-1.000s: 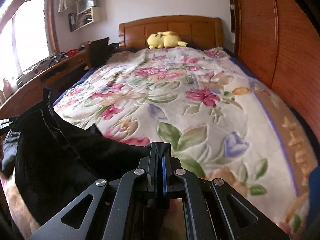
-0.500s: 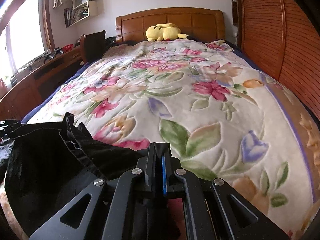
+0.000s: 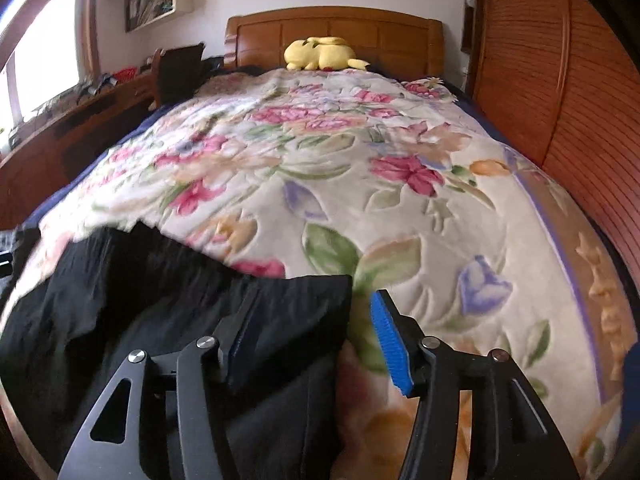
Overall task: Fold large clothes
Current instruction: 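Open both tools and release the folded coat onto the quilt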
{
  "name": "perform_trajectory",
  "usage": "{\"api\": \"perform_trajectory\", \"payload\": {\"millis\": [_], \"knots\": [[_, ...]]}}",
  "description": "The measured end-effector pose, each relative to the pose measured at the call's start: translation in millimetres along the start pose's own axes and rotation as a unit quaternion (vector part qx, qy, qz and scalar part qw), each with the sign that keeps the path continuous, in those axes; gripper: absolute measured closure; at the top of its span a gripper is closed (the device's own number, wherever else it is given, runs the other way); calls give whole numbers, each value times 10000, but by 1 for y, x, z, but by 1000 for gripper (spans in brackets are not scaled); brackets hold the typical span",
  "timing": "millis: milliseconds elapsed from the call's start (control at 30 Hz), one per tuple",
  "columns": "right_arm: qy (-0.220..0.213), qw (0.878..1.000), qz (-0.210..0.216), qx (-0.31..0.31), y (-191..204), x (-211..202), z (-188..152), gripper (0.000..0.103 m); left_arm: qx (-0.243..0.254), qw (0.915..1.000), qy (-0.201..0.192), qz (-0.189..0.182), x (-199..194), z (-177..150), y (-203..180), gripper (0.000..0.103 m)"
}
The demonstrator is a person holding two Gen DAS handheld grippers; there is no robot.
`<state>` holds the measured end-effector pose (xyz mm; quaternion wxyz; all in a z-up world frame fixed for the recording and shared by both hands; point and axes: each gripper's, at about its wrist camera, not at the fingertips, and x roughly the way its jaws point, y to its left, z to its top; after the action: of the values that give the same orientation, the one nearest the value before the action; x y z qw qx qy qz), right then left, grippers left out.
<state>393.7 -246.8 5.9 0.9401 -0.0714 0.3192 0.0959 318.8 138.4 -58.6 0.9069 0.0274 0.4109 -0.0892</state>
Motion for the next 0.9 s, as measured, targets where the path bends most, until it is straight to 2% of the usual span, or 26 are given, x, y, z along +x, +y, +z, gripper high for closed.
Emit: {"api": "perform_trajectory", "payload": {"millis": [167, 367, 767, 900], "knots": [[178, 9993, 64, -330, 11, -26, -33, 45, 156, 9998, 95, 19, -13, -33, -20, 71], [202, 9990, 313, -251, 12, -63, -65, 45, 251, 9995, 134, 110, -29, -63, -37, 71], [227, 9988, 359, -229, 17, -117, -111, 44, 273, 9994, 36, 209, -54, -89, -45, 71], [279, 9989, 326, -209, 21, -130, -123, 41, 177, 9997, 65, 180, -57, -97, -47, 71]]}}
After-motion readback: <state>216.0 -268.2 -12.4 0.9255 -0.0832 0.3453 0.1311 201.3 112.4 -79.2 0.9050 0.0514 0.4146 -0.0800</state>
